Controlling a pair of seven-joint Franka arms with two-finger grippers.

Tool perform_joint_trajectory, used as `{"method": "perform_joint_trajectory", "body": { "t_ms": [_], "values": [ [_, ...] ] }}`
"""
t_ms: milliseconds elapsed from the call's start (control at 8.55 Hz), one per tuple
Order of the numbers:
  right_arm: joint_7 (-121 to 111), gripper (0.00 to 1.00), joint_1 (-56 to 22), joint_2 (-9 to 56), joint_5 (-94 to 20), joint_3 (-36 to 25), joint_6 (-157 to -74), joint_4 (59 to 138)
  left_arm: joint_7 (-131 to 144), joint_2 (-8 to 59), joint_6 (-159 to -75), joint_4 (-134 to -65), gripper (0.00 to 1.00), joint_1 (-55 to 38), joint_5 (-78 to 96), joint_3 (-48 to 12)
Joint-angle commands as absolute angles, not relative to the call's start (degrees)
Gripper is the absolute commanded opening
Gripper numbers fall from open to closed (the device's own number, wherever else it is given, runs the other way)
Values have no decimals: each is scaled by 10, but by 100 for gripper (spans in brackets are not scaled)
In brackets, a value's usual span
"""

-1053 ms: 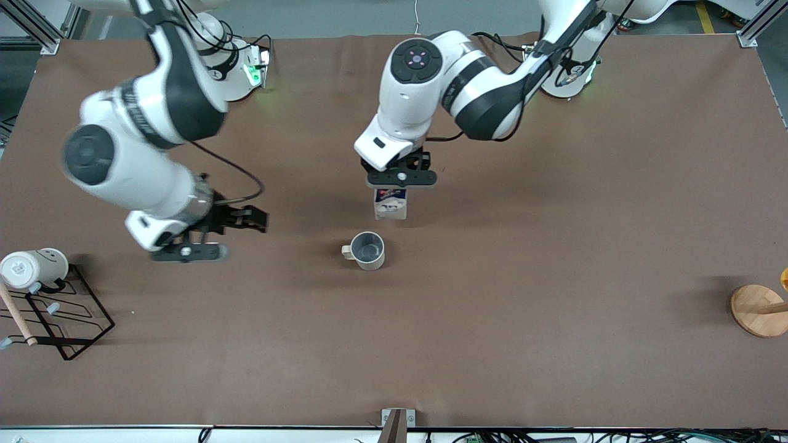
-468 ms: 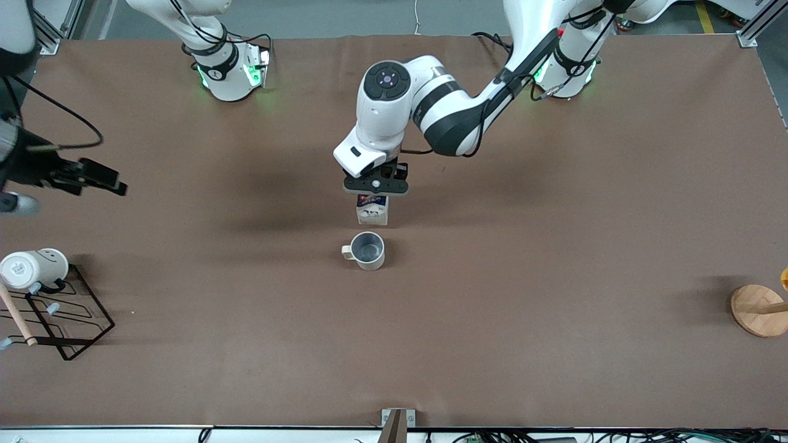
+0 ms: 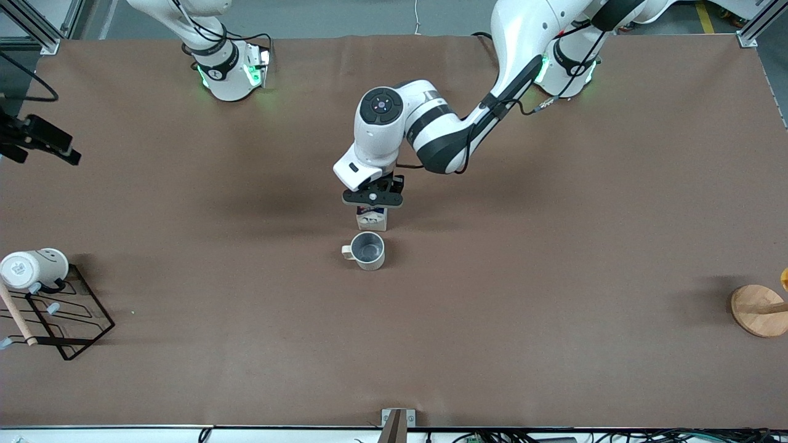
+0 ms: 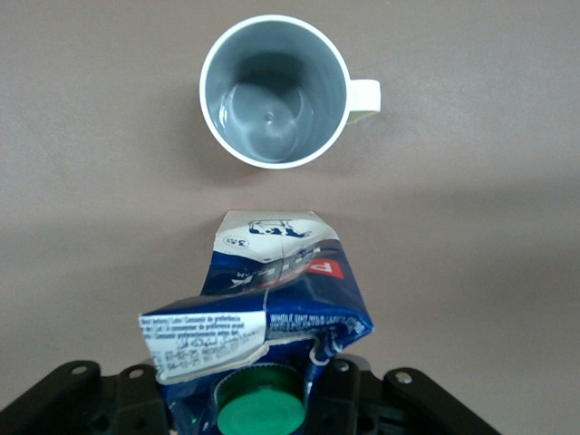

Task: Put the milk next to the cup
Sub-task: 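Set the mug and the carton down side by side, open both grippers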

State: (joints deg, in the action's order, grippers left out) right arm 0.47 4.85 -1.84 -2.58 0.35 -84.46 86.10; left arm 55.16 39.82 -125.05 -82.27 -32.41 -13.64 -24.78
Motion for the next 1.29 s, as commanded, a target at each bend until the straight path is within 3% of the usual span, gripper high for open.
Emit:
{"method": "perform_joint_trajectory", "body": {
  "t_ms": [0, 117, 234, 468, 819, 1170],
  "values": [
    [5, 100, 36, -18, -27, 13, -829, 846, 582, 417, -1253, -809, 47, -333, -176, -244],
    [10, 100, 24, -16, -27, 12, -847, 848, 599, 424, -1253, -809, 81, -341, -184, -244],
    [11, 100, 21, -16, -26, 13, -846, 854, 608, 424, -1253, -809, 100, -343, -189, -244],
    [11, 100, 20, -17, -25, 13, -846, 860, 623, 397, -1246, -806, 100, -341, -189, -244],
    [4, 100, 21, -21, -25, 13, -857, 878, 639, 296, -1203, -804, 100, -314, -188, -236],
    [2, 100, 20, -20, -21, 13, -857, 874, 631, 221, -1191, -808, 100, -163, -192, -237]
  ]
}}
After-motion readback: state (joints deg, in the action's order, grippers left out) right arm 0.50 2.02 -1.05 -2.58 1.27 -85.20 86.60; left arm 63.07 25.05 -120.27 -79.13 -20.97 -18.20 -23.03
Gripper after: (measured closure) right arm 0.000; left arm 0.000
